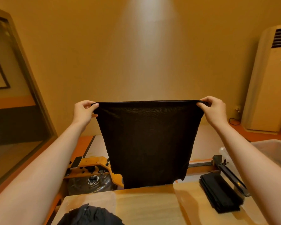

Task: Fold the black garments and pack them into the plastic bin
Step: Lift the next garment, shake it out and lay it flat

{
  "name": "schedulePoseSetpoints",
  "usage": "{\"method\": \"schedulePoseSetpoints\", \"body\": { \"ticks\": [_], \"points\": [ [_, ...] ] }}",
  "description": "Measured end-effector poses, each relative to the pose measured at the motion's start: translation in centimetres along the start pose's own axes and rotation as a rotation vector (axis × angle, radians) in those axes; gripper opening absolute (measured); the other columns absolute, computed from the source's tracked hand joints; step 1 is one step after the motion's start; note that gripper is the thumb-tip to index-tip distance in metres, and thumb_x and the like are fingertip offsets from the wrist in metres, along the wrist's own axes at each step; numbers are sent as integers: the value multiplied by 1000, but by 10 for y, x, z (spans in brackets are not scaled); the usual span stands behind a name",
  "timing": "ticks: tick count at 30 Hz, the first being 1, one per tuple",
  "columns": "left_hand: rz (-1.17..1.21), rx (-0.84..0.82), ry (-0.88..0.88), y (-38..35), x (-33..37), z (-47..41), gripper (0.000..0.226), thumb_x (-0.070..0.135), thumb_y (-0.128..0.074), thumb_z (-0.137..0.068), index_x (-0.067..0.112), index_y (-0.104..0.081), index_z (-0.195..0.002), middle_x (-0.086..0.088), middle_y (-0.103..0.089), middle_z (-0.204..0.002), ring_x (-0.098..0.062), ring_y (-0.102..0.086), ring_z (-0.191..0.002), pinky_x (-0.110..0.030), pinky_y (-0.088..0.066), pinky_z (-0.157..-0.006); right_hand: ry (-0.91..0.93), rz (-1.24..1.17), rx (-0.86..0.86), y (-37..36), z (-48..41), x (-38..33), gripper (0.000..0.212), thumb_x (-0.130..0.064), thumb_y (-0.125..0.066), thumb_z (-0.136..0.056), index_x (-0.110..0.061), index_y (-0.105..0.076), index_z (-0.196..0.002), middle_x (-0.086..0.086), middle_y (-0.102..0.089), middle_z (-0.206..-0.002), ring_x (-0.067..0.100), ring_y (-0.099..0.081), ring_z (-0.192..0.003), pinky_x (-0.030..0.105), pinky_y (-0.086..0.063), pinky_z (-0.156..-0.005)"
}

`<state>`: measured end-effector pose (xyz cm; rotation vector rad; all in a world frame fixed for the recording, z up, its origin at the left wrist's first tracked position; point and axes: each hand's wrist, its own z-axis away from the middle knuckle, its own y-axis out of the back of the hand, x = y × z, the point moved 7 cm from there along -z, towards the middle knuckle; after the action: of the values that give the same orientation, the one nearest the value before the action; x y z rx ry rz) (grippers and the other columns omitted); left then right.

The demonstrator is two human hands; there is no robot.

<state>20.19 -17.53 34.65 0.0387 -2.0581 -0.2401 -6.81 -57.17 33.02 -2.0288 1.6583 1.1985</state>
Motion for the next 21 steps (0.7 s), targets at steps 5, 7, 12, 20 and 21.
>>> {"method": "schedulePoseSetpoints", "body": {
  "ticks": [5,7,12,20,21],
  "points": [
    [23,-9,12,-1,20,46,11,7,-58,-95,4,-66,-102,-9,-64,-90,-17,-62,-82,-18,-57,-59,-4,-43,-28,25,14,0,3,-16,-65,-89,-15,-68,-88,0,-66,-84,16,-61,-82,24,-43,-68],
    [34,-11,48,-3,21,72,11,7,-58,-95,6,-66,-101,-9,-65,-92,-18,-63,-86,-18,-57,-59,-5,-31,-79,40,25,5,4,-18,-66,-89,-15,-69,-88,-1,-66,-82,17,-61,-81,29,-46,-69],
    [-10,-13,128,-3,16,157,9,8,-60,-94,11,-68,-95,-4,-66,-91,-15,-63,-86,-15,-54,-56,-15,23,-162,73,67,31,8,-18,-65,-89,-12,-70,-91,1,-66,-87,17,-60,-85,33,-48,-73],
    [-142,-158,350,-33,-77,335,9,12,-62,-92,16,-69,-91,1,-68,-91,-12,-63,-88,-22,-49,-70,-114,217,-236,87,165,104,16,-18,-63,-91,-7,-71,-100,4,-57,-96,20,-53,-91,32,-40,-75],
    [-172,-166,368,-34,-86,352,8,13,-63,-92,16,-70,-90,1,-69,-91,-12,-63,-87,-24,-47,-72,-133,224,-265,85,179,116,15,-18,-63,-91,-9,-72,-99,3,-60,-96,20,-56,-92,33,-43,-76]
  ]
}}
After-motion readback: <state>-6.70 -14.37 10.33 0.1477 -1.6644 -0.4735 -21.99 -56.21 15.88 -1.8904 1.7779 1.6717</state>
